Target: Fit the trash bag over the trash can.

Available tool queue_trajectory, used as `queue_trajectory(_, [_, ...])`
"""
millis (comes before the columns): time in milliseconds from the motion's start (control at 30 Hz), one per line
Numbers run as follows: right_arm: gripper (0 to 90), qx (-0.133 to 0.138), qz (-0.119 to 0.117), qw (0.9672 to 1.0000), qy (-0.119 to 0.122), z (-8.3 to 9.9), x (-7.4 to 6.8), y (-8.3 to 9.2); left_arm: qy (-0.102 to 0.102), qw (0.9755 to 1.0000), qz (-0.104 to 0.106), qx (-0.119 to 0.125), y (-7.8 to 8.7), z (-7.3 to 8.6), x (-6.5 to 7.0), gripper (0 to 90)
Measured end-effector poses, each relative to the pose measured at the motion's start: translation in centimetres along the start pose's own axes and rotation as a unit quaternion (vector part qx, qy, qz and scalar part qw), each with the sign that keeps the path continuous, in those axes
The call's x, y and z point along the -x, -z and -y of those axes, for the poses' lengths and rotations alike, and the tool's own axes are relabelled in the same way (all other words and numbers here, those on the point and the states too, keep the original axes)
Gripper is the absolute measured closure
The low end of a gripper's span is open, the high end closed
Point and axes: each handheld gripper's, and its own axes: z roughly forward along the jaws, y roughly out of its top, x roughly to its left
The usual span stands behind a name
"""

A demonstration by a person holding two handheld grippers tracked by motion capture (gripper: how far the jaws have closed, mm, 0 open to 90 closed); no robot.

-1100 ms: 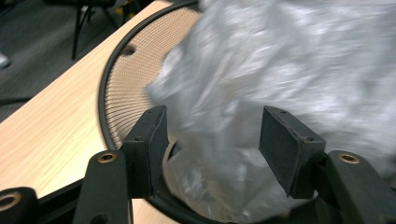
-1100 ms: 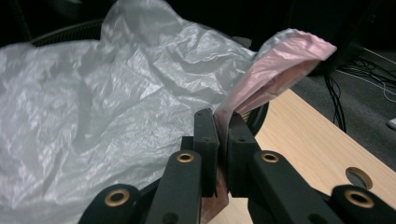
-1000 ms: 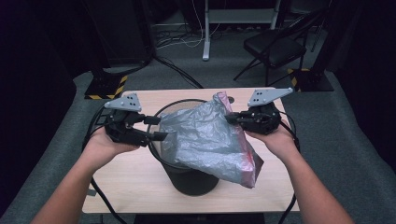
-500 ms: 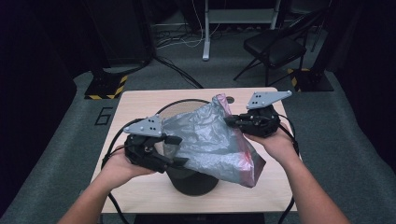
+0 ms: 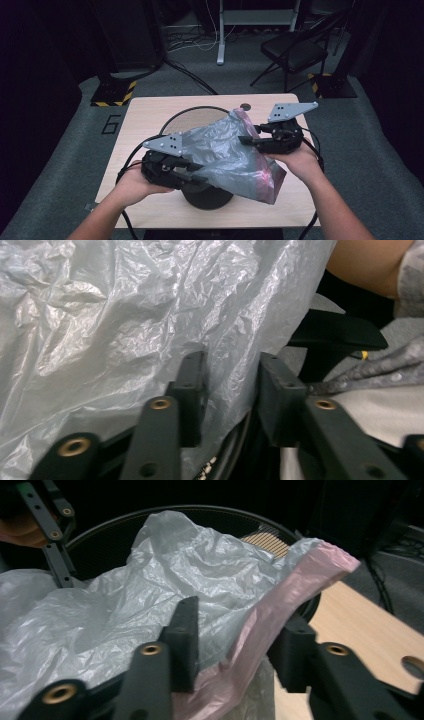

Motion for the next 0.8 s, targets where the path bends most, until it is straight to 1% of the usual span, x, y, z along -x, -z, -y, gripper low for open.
queue_trajectory(33, [55.5, -0.002, -0.005, 1.0, -0.006, 0.1, -0.1, 0.2, -0.003, 1.0, 0.001, -0.001, 0.1, 0.0, 0.0, 68.6])
queue_trajectory(100, [56.2, -0.001, -0.009, 0.9999, -0.006, 0.2, -0.3, 0.6, -0.006, 1.0, 0.003, -0.003, 0.2, 0.0, 0.1, 71.4])
queue_trajectory(200, [62.6, 0.005, -0.006, 1.0, 0.001, 0.4, -0.5, 1.2, -0.022, 0.9997, -0.001, -0.006, 0.6, -0.2, 0.2, 74.2])
queue_trajectory(233, [64.5, 0.008, -0.007, 0.9999, 0.001, 0.4, -0.5, 1.4, -0.02, 0.9998, -0.002, 0.0, 0.8, -0.3, 0.3, 75.1])
queue_trajectory(267, [68.8, 0.013, -0.01, 0.9999, 0.001, 0.4, -0.6, 1.6, -0.022, 0.9998, -0.001, 0.003, 1.0, -0.4, 0.3, 76.3])
queue_trajectory(300, [72.9, 0.018, -0.01, 0.9998, 0.003, 0.3, -0.6, 1.8, -0.024, 0.9997, -0.004, 0.004, 1.2, -0.4, 0.3, 78.2])
queue_trajectory(333, [76.6, 0.023, -0.014, 0.9996, 0.007, 0.2, -0.7, 1.9, -0.026, 0.9996, -0.009, 0.004, 1.3, -0.5, 0.3, 80.5])
queue_trajectory(400, [80.4, 0.028, -0.02, 0.9993, 0.013, 0.0, -0.8, 2.0, -0.027, 0.9995, -0.015, 0.0, 1.5, -0.6, 0.3, 81.7])
queue_trajectory(467, [83.2, 0.033, -0.017, 0.9991, 0.022, -0.4, -1.1, 2.1, -0.03, 0.9991, -0.032, -0.001, 1.6, -0.8, 0.2, 83.4])
queue_trajectory(500, [83.6, 0.034, -0.016, 0.999, 0.024, -0.5, -1.2, 2.1, -0.03, 0.9985, -0.046, -0.004, 1.7, -1.0, 0.1, 84.0])
queue_trajectory(533, [83.7, 0.038, -0.014, 0.9988, 0.026, -0.7, -1.2, 2.1, -0.032, 0.9971, -0.069, -0.011, 1.7, -1.2, -0.1, 84.4])
queue_trajectory(567, [83.7, 0.043, -0.012, 0.9986, 0.027, -0.9, -1.2, 2.1, -0.033, 0.9945, -0.097, -0.021, 1.6, -1.3, -0.3, 84.7])
queue_trajectory(600, [83.8, 0.047, -0.013, 0.9985, 0.025, -1.1, -1.2, 2.0, -0.032, 0.9925, -0.114, -0.028, 1.5, -1.5, -0.7, 84.9])
queue_trajectory(667, [84.2, 0.054, -0.016, 0.9982, 0.023, -1.5, -1.1, 1.7, -0.022, 0.9905, -0.13, -0.038, 1.1, -1.7, -1.8, 85.1])
queue_trajectory(733, [84.1, 0.055, -0.016, 0.9981, 0.024, -1.8, -1.1, 1.1, -0.016, 0.9891, -0.139, -0.047, 0.6, -1.9, -2.9, 85.2])
queue_trajectory(767, [84.1, 0.054, -0.017, 0.9981, 0.024, -1.9, -1.1, 0.8, -0.008, 0.9892, -0.138, -0.049, 0.3, -2.1, -3.6, 85.3])
queue_trajectory(800, [83.9, 0.055, -0.018, 0.998, 0.025, -2.1, -1.1, 0.4, -0.004, 0.9891, -0.138, -0.051, 0.1, -2.1, -4.0, 85.2])
